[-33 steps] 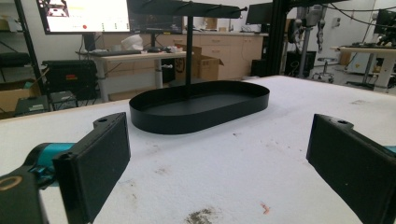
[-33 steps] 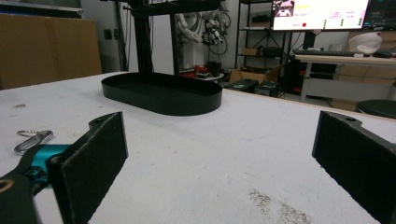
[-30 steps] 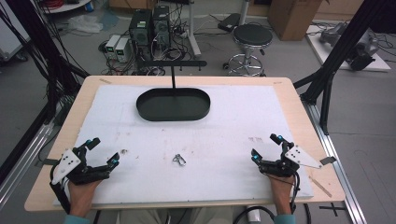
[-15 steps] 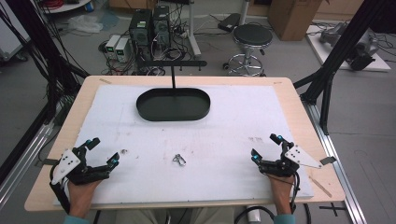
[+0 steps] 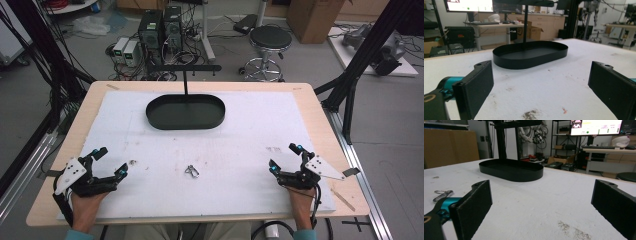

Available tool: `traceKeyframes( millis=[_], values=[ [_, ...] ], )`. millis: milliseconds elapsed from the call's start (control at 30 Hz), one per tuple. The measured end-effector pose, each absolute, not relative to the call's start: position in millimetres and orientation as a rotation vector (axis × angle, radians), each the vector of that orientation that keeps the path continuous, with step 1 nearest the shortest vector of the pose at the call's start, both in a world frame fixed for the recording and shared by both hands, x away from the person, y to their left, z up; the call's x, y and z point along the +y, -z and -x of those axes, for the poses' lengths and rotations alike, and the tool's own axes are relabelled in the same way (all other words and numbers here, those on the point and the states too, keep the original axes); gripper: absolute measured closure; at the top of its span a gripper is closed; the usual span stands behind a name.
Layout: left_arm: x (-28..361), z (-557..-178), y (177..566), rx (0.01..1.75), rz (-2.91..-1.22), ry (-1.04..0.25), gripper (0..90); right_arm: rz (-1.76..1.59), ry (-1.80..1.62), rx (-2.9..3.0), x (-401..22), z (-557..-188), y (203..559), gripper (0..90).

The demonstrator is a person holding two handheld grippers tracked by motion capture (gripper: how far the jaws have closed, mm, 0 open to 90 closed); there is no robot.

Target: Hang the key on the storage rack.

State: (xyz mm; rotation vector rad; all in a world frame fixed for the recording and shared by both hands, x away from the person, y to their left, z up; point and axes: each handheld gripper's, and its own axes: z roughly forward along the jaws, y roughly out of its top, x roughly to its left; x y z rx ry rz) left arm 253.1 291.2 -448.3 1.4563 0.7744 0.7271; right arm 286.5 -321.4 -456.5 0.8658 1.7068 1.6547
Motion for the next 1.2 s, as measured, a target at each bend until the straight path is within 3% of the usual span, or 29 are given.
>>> traceKeyframes(
  millis=[633,1200],
  values=[
    [239,-275,396,0.607,-1.788,-0.551,6.7,-0.872,-1.656,1.710,-321,-286,457,2.5],
    [199,-301,380,0.495,-1.982,-0.418,6.7,-0.871,-1.655,1.709,-321,-286,457,2.5]
  ],
)
